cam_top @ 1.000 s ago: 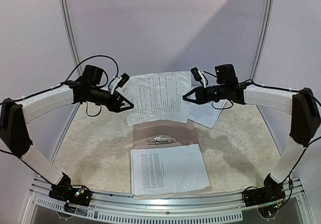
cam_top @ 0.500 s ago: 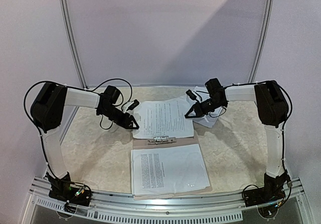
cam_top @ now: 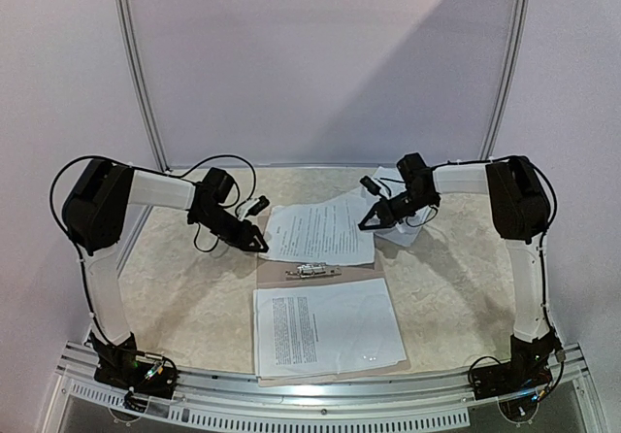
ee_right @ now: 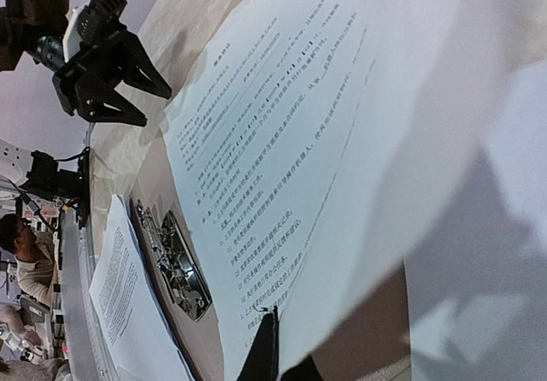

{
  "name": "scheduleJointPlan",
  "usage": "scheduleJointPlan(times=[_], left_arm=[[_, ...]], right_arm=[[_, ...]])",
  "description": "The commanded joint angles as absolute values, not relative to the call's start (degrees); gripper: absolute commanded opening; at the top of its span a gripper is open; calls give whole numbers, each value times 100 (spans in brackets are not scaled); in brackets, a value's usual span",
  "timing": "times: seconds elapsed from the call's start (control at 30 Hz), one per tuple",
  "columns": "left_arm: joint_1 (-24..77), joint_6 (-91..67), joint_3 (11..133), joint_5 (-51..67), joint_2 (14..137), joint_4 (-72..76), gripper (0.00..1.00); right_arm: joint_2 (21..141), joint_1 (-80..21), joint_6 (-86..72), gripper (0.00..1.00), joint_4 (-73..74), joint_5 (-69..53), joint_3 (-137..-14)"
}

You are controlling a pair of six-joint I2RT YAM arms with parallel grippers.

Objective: Put the files into the folder
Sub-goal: Place the file on the spring clip of the folder.

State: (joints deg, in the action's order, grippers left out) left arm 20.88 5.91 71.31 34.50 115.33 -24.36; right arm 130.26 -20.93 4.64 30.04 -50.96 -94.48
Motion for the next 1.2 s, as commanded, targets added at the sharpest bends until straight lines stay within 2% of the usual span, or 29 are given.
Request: scheduleJointPlan(times=[0.0, 0.23, 0.5, 0.8, 1.17], left_arm=[[2013, 740, 7283, 3193, 11331, -2559, 45], [2006, 1024, 7343, 2844, 10891, -2758, 47], [2043, 1314, 6820, 2682, 10687, -2652, 48], [2102, 1384, 6645, 2571, 10796, -2466, 48], [2207, 1423, 6591, 2506, 10846, -2407, 49]], right_arm=[[13315, -2067, 471, 0, 3357, -5351, -9997], [13308, -2063, 228, 0, 3653, -6068, -10255], [13578, -1926, 1483, 0, 4999, -6402, -10426], [13819, -1923, 1284, 0, 4575, -6421, -10528], [14121, -1920, 1283, 0, 4731, -6236, -10903]])
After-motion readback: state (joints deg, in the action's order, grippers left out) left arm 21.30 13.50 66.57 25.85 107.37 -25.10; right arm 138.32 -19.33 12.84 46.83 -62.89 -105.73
